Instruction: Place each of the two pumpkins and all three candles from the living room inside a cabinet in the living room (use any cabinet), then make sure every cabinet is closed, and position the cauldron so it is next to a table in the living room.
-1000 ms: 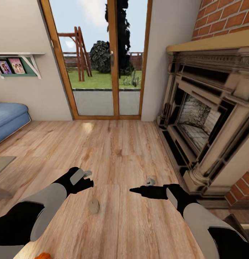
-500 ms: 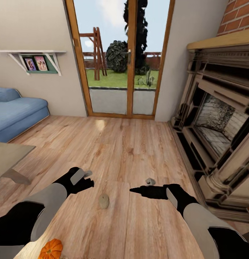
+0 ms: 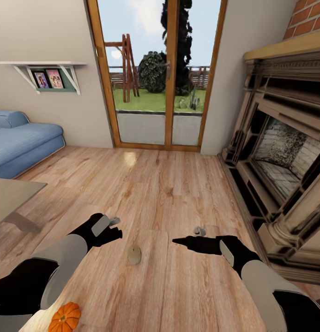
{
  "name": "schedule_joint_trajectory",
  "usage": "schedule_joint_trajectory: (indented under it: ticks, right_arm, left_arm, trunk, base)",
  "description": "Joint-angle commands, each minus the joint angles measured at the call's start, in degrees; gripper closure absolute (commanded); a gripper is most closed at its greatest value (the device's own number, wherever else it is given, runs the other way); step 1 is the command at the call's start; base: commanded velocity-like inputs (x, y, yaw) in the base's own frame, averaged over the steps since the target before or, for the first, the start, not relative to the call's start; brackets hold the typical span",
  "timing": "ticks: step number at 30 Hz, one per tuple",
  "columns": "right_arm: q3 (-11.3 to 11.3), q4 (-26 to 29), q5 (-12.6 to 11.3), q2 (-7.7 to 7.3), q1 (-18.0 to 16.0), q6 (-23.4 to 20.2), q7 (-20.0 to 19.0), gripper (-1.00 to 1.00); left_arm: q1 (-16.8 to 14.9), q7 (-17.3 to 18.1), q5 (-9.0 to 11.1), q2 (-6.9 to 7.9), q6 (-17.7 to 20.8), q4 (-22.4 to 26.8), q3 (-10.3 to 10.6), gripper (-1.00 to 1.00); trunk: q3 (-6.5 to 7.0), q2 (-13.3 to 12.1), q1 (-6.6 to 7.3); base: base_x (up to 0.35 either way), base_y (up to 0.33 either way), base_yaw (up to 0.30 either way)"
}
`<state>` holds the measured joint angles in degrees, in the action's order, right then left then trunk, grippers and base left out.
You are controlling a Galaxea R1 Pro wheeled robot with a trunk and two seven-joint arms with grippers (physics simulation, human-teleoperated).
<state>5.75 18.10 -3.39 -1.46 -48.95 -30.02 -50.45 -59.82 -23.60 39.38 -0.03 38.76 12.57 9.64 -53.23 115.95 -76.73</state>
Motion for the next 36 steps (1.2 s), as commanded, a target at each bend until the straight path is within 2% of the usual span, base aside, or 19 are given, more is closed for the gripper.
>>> schedule_joint_trajectory:
  ticks: [1,3,7,13,19,25,36]
  right_arm:
    - [2.0,0.0,0.0,-0.32,0.0,0.0,0.0,-1.0]
    - [4.1,0.0,0.1,-0.54,0.0,0.0,0.1,-1.0]
    - [5.0,0.0,0.1,-0.63,0.0,0.0,0.1,-1.0]
    - [5.1,0.0,0.1,-0.59,0.0,0.1,0.1,-1.0]
    - [5.1,0.0,0.1,-0.64,0.0,0.1,0.1,-1.0]
    - [5.2,0.0,0.1,-0.58,0.0,0.1,0.1,-1.0]
    - [5.2,0.0,0.1,-0.56,0.0,0.1,0.1,-1.0]
  left_arm:
    - [0.0,0.0,0.0,-0.03,0.0,0.0,0.0,-1.0]
    - [0.0,0.0,0.0,-0.07,0.0,0.0,0.0,-1.0]
    - [0.0,0.0,0.0,-0.06,0.0,0.0,0.1,-1.0]
    - [0.0,0.1,-0.3,-0.11,0.1,0.0,0.5,-1.0]
    - [0.1,0.1,-0.4,-0.18,0.1,0.0,0.6,-1.0]
    - [0.0,0.1,-0.4,-1.14,0.1,0.0,0.6,-1.0]
    - [0.1,0.1,-0.4,-1.26,0.1,0.0,0.6,-1.0]
  trunk:
    - [-0.18,0.4,-0.23]
    - [-0.54,1.2,-0.66]
    - [-0.72,1.6,-0.88]
    - [-0.72,1.6,-0.88]
    - [-0.72,1.6,-0.88]
    - [-0.72,1.6,-0.88]
    - [-0.72,1.6,-0.88]
  base:
    - [0.0,0.0,0.0]
    - [0.0,0.0,0.0]
    - [0.0,0.0,0.0]
    - [0.158,0.0,0.0]
    - [0.315,0.0,0.0]
    - [0.328,-0.03,0.0]
    - [0.329,-0.072,0.0]
